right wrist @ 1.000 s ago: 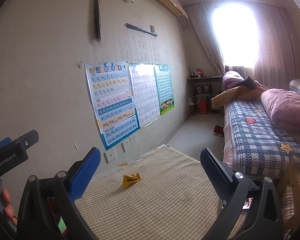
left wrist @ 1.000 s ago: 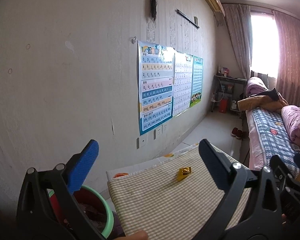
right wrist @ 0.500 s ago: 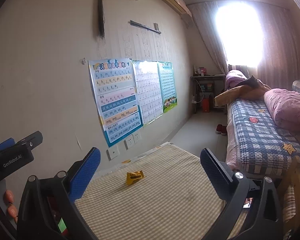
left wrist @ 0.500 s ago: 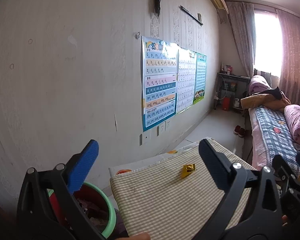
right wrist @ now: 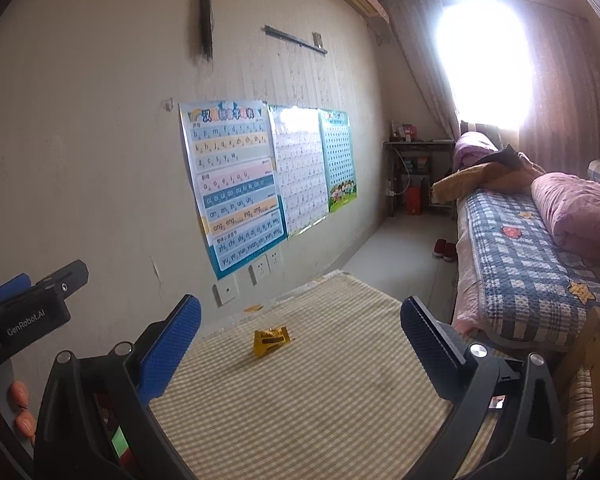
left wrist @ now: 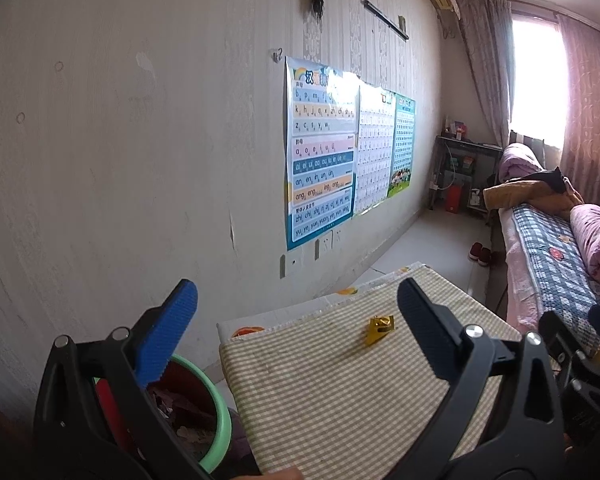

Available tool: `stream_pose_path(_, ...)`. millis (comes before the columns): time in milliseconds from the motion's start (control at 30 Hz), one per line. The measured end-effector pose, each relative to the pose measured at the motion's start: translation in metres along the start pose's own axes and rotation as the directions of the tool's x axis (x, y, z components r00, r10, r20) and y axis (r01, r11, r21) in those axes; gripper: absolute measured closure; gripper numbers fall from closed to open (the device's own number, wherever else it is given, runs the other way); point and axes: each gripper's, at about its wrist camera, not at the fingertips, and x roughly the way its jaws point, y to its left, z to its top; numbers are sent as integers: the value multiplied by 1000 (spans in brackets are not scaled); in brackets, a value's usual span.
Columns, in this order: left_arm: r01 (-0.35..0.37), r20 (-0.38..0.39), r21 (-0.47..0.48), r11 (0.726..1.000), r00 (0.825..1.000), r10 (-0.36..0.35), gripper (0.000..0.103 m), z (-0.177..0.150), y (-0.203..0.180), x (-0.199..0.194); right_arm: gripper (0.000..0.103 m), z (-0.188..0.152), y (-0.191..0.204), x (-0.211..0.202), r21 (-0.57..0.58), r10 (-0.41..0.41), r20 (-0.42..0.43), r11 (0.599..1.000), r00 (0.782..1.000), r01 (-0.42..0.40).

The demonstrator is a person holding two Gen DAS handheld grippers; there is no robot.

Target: Collect trash

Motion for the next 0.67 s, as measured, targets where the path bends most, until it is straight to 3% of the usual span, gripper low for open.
stream_pose_path(267, 13, -41, -4, 1000, 999, -13, 5, -10, -1, 15, 7, -17, -7, 23, 22, -6, -71, 1000, 997, 7)
stream_pose_path(400, 18, -98, -13, 1000, 995, -20, 5, -22, 3, 31, 7, -40, -17, 54, 34, -32, -168, 999, 985, 38)
stream_pose_path(467, 18, -112, -4, 1000, 994, -18, 5, -31, 6, 37, 7, -62, -29, 80, 33, -71, -240, 996, 968, 81)
stream_pose_path(667, 4, -202, -1, 1000, 979, -4, 5, -62, 26, 53, 7, -118, -85, 163, 48, -193, -442, 970, 876, 238)
